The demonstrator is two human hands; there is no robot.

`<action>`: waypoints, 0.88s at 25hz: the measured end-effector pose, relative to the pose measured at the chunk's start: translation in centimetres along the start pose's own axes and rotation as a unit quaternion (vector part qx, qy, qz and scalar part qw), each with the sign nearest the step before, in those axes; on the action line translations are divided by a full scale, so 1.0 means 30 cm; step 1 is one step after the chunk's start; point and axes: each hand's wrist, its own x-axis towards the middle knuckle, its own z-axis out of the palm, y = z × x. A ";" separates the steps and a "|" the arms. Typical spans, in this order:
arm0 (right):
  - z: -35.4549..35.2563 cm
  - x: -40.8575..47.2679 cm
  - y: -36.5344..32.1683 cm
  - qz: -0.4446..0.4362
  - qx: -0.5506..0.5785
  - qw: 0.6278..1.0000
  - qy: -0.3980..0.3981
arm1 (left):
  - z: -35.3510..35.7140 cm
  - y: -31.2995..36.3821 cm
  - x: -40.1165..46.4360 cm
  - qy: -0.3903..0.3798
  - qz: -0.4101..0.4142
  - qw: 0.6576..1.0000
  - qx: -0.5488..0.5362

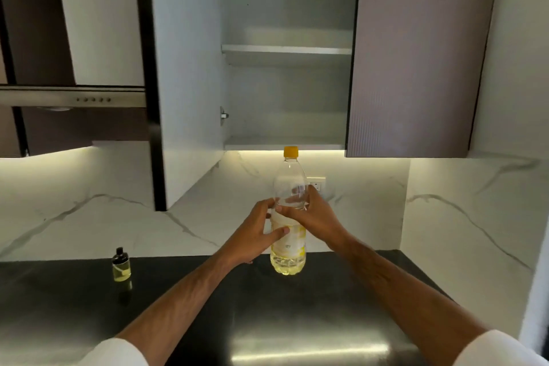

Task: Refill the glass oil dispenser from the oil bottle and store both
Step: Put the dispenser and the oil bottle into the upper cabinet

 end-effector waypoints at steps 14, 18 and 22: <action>-0.356 0.652 0.047 -0.026 0.021 0.998 0.060 | -0.042 0.038 0.744 0.076 0.055 0.987 0.127; -0.392 0.816 0.010 -0.044 0.016 0.994 0.097 | -0.102 -0.006 0.930 0.120 0.069 0.954 0.265; -0.414 0.957 0.009 -0.048 -0.002 0.992 0.118 | -0.146 -0.077 1.059 0.088 0.067 0.909 0.402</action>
